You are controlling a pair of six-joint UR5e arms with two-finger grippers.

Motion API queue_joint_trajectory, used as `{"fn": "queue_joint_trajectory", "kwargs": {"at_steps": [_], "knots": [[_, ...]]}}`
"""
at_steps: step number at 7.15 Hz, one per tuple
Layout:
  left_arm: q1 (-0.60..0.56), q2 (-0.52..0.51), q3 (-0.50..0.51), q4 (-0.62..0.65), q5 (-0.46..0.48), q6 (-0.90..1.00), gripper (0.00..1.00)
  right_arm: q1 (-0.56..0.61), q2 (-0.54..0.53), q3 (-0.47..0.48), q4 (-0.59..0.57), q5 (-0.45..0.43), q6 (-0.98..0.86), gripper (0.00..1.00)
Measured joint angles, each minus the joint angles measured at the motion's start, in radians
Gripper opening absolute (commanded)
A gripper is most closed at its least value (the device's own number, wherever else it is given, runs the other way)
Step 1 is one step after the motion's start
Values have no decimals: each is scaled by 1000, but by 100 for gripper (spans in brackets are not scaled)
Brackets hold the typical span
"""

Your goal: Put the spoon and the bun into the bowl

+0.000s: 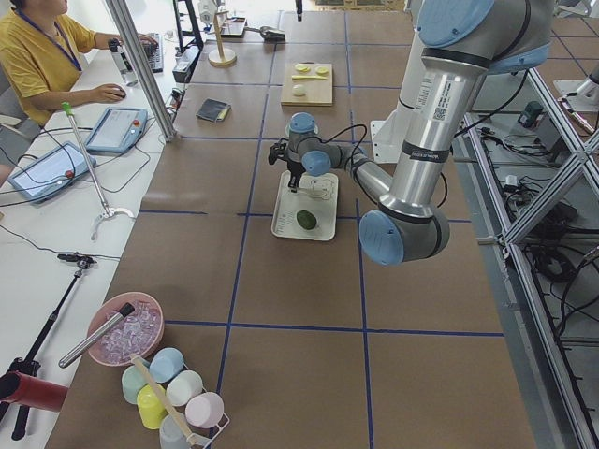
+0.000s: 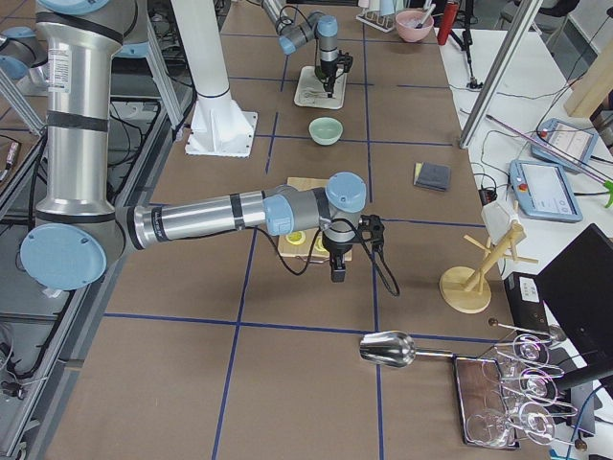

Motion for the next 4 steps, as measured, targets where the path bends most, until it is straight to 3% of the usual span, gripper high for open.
{"fn": "queue_joint_trajectory", "kwargs": {"at_steps": [2,4], "knots": [[0,-33,-35,10,-5,-19,0,-8,5,7,9,2,0,100],[2,-148,-40,10,-6,-139,0,-16,7,7,43,29,2,100]]}}
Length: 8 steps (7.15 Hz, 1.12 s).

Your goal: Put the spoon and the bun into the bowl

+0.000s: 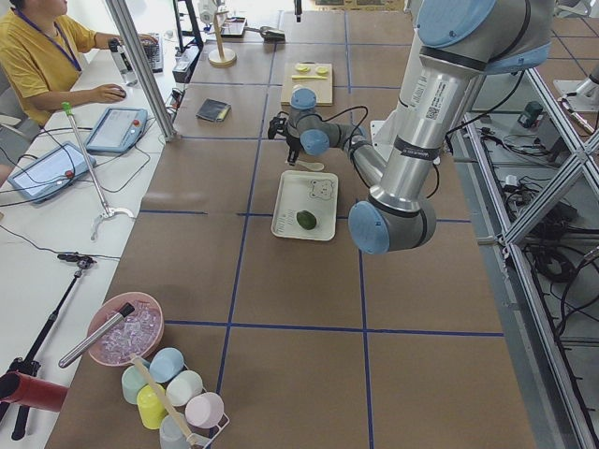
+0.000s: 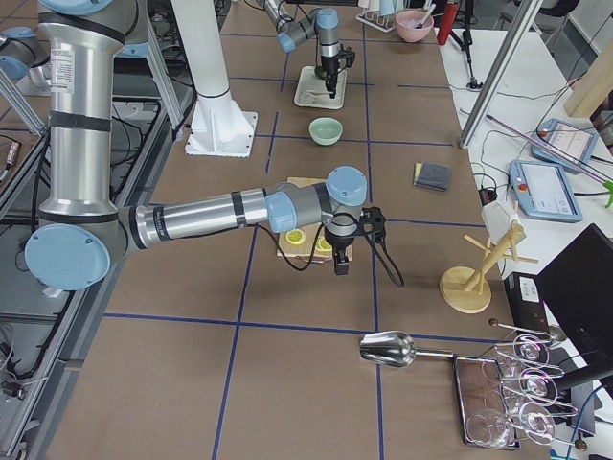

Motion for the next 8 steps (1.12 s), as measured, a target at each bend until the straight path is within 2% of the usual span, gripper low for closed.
{"fn": "queue_joint_trajectory", "kwargs": {"at_steps": [1,3,5,6,7,8], "knots": [[5,-79,20,-12,1,-76,0,-1,0,-1,8,20,0,100],[16,-218,133,-116,7,-166,0,-1,0,-2,13,33,0,100],[36,-254,224,-246,61,-183,0,-1,0,-3,13,34,0,100],[52,-256,245,-279,100,-183,29,-2,1,-4,13,34,1,100],[60,-255,256,-300,120,-182,73,-4,4,-2,14,34,6,100],[64,-248,259,-307,128,-179,94,-16,10,0,14,34,24,100]]}}
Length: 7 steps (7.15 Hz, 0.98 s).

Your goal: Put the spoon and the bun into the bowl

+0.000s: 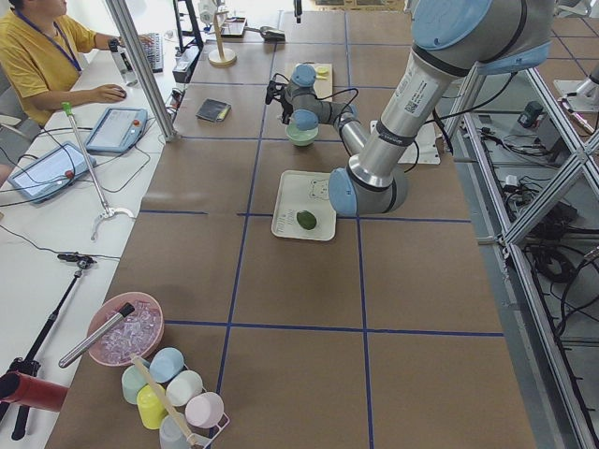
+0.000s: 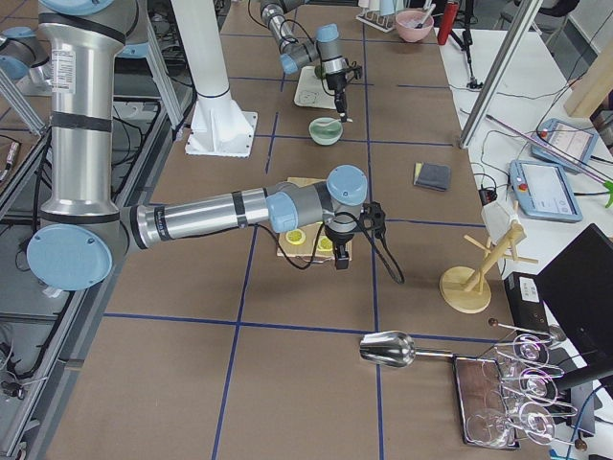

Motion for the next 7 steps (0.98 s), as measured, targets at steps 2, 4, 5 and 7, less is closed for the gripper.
{"fn": "queue_joint_trajectory", "kwargs": {"at_steps": [2,4,5,7], "knots": [[-6,43,-33,0,3,11,94,-60,30,9,9,-2,124,100],[-57,126,-104,13,-14,114,94,-184,44,30,136,-34,354,100],[-93,175,-139,22,-40,187,94,-250,54,34,231,-70,516,100],[-169,263,-206,32,-88,295,94,-386,122,34,329,-151,780,100]]}}
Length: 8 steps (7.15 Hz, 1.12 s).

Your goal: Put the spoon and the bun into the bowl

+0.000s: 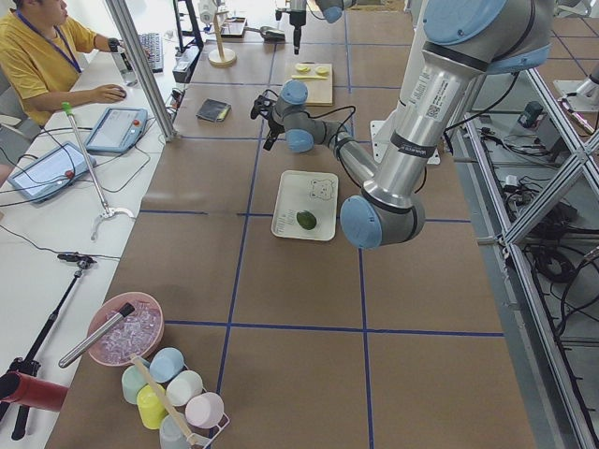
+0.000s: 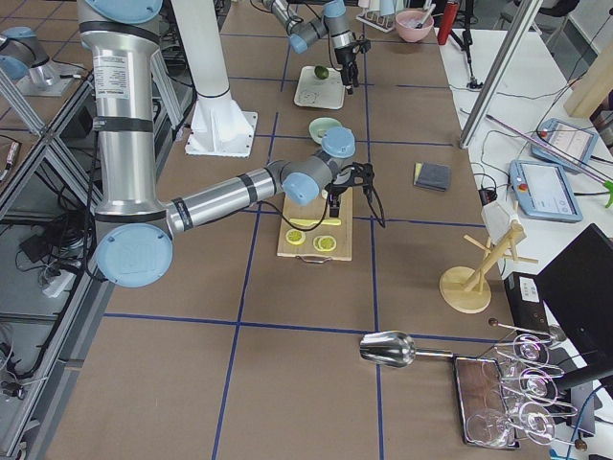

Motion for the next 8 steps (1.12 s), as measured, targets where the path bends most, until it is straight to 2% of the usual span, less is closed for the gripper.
{"fn": "queue_joint_trajectory", "kwargs": {"at_steps": [3,5,6,8], "knots": [[-97,140,-87,5,-82,156,97,-205,66,-13,10,-213,159,100],[-105,152,-98,6,-87,172,98,-278,98,-66,-3,-310,169,95],[-106,152,-100,6,-87,173,98,-290,119,-94,-7,-331,169,85],[-107,152,-102,6,-87,173,98,-299,143,-120,-9,-347,170,57]]}}
